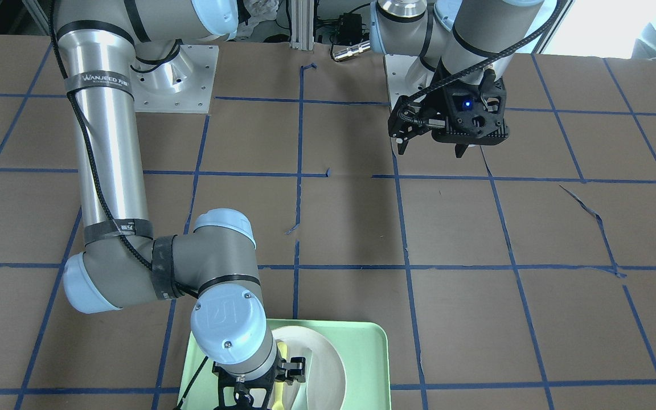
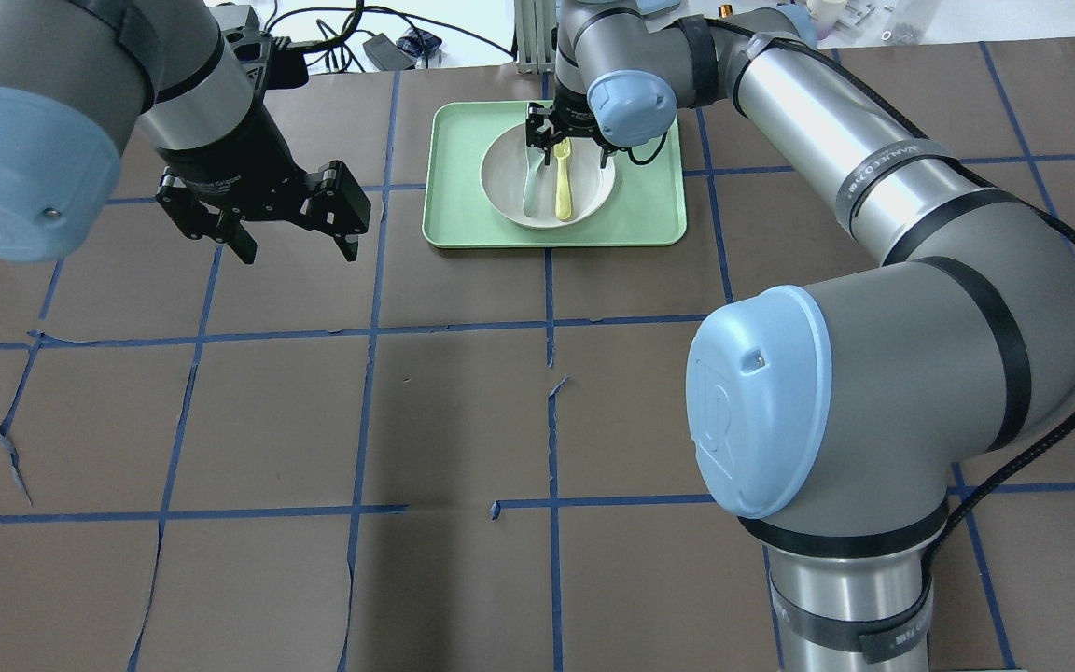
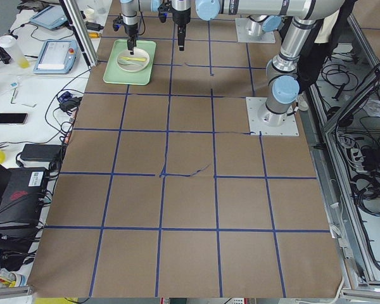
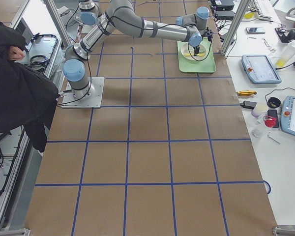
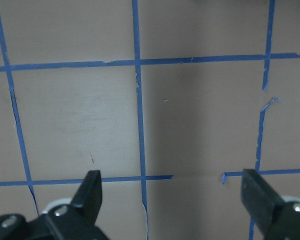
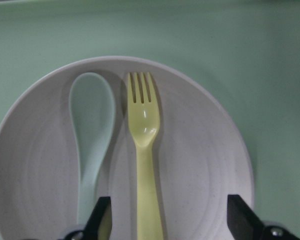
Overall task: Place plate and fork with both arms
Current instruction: 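Reach the right gripper over the plate and grasp the yellow fork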
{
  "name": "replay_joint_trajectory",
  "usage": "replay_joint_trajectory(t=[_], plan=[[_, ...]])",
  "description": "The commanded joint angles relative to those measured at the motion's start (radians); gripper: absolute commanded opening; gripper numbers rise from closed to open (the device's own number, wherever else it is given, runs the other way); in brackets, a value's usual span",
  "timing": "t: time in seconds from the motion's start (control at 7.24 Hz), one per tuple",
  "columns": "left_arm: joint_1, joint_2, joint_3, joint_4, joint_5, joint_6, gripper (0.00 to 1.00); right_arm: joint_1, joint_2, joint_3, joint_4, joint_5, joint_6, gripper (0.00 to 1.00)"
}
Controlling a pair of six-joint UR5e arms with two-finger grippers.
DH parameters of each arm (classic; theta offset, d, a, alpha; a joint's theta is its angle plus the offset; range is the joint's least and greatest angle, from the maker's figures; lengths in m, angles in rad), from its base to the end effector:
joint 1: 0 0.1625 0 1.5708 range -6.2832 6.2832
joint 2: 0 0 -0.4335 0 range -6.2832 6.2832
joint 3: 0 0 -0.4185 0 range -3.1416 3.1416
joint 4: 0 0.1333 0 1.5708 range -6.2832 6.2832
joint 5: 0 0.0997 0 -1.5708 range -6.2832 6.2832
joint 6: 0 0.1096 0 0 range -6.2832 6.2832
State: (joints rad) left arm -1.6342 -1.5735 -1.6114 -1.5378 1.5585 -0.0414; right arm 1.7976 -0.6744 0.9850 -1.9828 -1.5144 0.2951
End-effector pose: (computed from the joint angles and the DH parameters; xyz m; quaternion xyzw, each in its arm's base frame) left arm -0.1672 -0.5083 0.4673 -0.0110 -0.9999 -0.0055 0.0059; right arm 0.3264 -0.7943 0.2065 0.0327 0.9978 -0.0417 0.0403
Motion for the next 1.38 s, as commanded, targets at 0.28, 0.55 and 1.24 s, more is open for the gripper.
replay_joint_trajectory(t=[0.28, 0.55, 1.24], plan=[[0.000, 0.001, -0.001, -0.001, 0.000, 0.000, 1.00, 0.023, 0.022, 0.027, -0.008, -0.001, 0.012, 0.63], [0.000, 0.000, -0.002, 0.001, -0.001, 0.000, 1.00, 0.023, 0.021, 0.034, -0.016, -0.003, 0.010, 0.49], [0.000, 0.003, -0.001, 0.002, 0.000, 0.000, 1.00, 0.023, 0.016, 0.037, -0.016, -0.006, 0.009, 0.22]])
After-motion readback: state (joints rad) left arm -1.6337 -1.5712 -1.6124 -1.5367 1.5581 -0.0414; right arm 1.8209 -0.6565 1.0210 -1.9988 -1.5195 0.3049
